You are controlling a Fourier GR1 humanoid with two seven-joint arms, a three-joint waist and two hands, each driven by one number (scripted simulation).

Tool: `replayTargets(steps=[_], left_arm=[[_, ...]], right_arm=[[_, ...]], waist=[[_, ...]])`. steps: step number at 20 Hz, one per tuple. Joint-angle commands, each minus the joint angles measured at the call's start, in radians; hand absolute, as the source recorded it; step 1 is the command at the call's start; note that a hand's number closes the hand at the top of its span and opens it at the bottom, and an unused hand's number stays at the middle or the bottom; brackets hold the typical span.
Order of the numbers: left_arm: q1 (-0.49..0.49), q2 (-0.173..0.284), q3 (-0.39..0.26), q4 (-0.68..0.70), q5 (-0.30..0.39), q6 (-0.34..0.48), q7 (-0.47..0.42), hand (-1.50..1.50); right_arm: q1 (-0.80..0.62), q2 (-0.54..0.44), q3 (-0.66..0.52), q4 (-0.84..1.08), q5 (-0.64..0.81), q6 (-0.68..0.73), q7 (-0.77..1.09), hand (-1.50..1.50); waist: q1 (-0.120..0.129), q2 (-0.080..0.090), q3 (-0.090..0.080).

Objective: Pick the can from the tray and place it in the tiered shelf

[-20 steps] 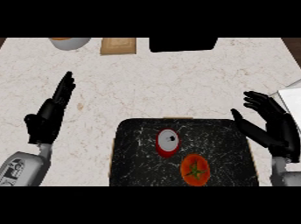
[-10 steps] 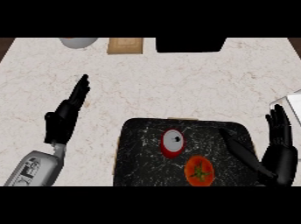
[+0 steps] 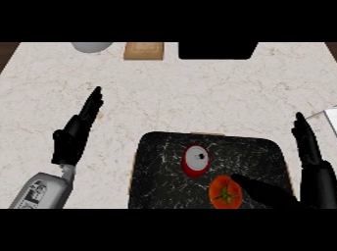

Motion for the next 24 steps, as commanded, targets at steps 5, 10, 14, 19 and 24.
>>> replayTargets(steps=[5,10,14,19,24], left_arm=[[-0.002,-0.025,-0.026,-0.011,-0.031,0.007,0.014,0.00],[-0.037,-0.017,0.008,0.032,-0.018,-0.013,0.002,0.00],[0.007,-0.006,0.006,0.004,-0.017,-0.030,-0.015,0.00],[-0.006,-0.014,0.019,0.026,-0.029,-0.021,-0.003,0.00],[0.008,-0.038,0.007,-0.007,-0.042,-0.007,0.024,0.00]], right_arm=[[-0.136,-0.144,0.102,-0.163,0.158,0.308,0.513,-1.50],[-0.277,-0.198,0.152,-0.219,0.130,0.549,0.783,-1.50],[-0.414,-0.118,0.207,-0.203,0.163,0.638,0.978,-1.50],[-0.475,-0.014,0.232,-0.184,0.188,0.684,1.048,-1.50],[-0.520,0.116,0.268,-0.113,0.309,0.699,1.050,-1.50]], waist=[[0.012,0.000,-0.002],[0.009,0.004,-0.002],[0.022,0.001,-0.002],[0.003,-0.003,-0.001],[0.002,-0.004,0.001]])
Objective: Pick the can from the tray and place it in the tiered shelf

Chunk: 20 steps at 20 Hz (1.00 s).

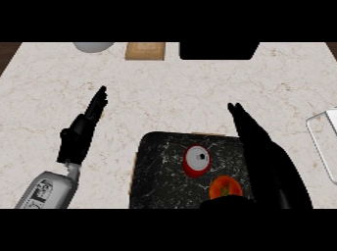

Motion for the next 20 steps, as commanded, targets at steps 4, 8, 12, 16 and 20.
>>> replayTargets(steps=[4,8,12,16,20], left_arm=[[0.010,-0.023,0.002,0.037,-0.017,-0.005,-0.034,0.00],[0.014,0.015,0.034,-0.011,0.010,-0.034,0.011,0.00],[-0.006,0.010,0.035,-0.002,-0.003,-0.038,0.023,0.00],[0.014,-0.008,0.032,-0.015,-0.012,-0.033,0.000,0.00],[-0.034,-0.006,0.069,0.035,0.010,-0.060,0.008,0.00]], right_arm=[[-0.071,0.127,0.043,0.062,0.130,0.099,0.242,-1.50],[-0.062,0.224,0.026,0.085,0.175,0.144,0.249,-1.50],[-0.039,0.270,0.043,0.116,0.226,0.144,0.244,-1.50],[-0.049,0.297,0.009,0.122,0.241,0.178,0.243,-1.50],[-0.067,0.298,0.032,0.218,0.238,0.117,0.214,-1.50]], waist=[[-0.010,0.002,0.001],[-0.009,-0.002,0.001],[-0.010,0.000,0.002],[-0.006,0.000,0.002],[-0.002,0.004,0.002]])
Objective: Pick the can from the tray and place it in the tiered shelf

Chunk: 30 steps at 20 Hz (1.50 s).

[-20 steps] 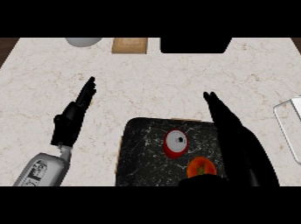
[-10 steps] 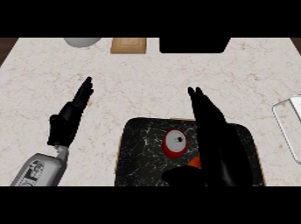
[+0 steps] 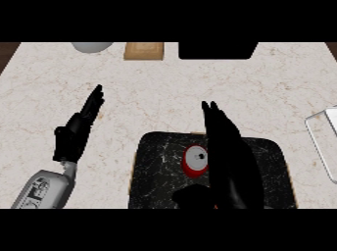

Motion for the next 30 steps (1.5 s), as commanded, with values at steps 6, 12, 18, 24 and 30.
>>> replayTargets(steps=[6,12,18,24,30], left_arm=[[0.004,-0.037,-0.010,-0.024,-0.034,0.023,0.015,0.00],[0.011,-0.038,-0.014,-0.042,-0.044,0.007,0.031,0.00],[-0.024,-0.016,0.036,0.019,-0.033,-0.033,0.012,0.00],[0.055,-0.010,0.032,-0.045,-0.030,-0.052,0.006,0.00],[0.036,-0.030,0.045,-0.027,-0.043,-0.053,-0.001,0.00]], right_arm=[[0.018,0.029,0.022,0.030,0.030,0.041,0.201,-1.50],[-0.032,0.029,0.021,0.118,0.000,0.000,0.209,-1.50],[0.053,0.029,0.003,0.087,0.042,0.051,0.149,-1.50],[0.086,0.029,-0.017,0.164,0.079,0.015,0.086,-1.50],[0.069,0.029,-0.008,0.215,0.064,-0.006,0.084,-1.50]], waist=[[-0.002,0.000,0.001],[0.009,0.002,0.001],[-0.003,0.002,0.001],[0.006,0.001,0.001],[0.003,0.002,0.001]])
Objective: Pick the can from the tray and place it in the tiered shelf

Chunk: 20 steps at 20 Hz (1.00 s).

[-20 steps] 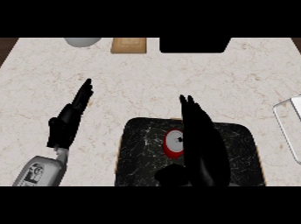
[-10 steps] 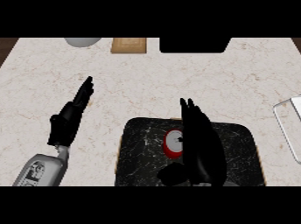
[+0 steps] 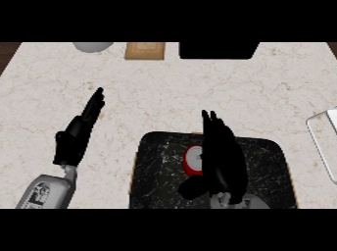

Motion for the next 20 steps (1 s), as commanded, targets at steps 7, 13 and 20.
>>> replayTargets(steps=[7,13,20], left_arm=[[0.014,-0.001,0.038,-0.003,-0.001,-0.040,-0.015,0.00],[0.015,-0.008,0.067,0.023,-0.005,-0.057,-0.036,0.00],[-0.040,-0.030,0.062,-0.008,-0.033,-0.062,0.033,0.00]], right_arm=[[0.043,0.013,0.012,0.066,-0.007,-0.045,0.090,-1.50],[0.012,0.013,-0.030,0.119,-0.036,-0.028,0.051,-1.50],[0.010,0.013,0.047,0.205,0.014,-0.012,-0.009,1.50]], waist=[[-0.003,0.000,0.000],[-0.002,0.001,0.000],[-0.001,0.001,0.000]])
